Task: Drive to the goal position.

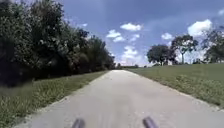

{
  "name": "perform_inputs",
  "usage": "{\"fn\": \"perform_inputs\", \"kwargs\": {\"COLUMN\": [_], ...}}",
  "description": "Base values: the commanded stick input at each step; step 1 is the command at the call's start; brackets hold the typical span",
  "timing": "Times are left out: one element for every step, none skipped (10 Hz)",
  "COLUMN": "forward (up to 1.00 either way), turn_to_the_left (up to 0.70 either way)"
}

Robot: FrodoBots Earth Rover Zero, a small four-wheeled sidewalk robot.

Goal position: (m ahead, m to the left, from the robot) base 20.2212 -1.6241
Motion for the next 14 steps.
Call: {"fn": "perform_inputs", "kwargs": {"forward": [0.7, 0.7, 0.7, 0.7, 0.7, 0.7, 0.7, 0.7, 0.7, 0.7, 0.7, 0.7, 0.7, 0.7], "turn_to_the_left": [0.0, 0.0, 0.0, 0.0, 0.0, 0.0, 0.0, 0.0, 0.0, 0.0, 0.0, 0.0, 0.0, 0.0]}}
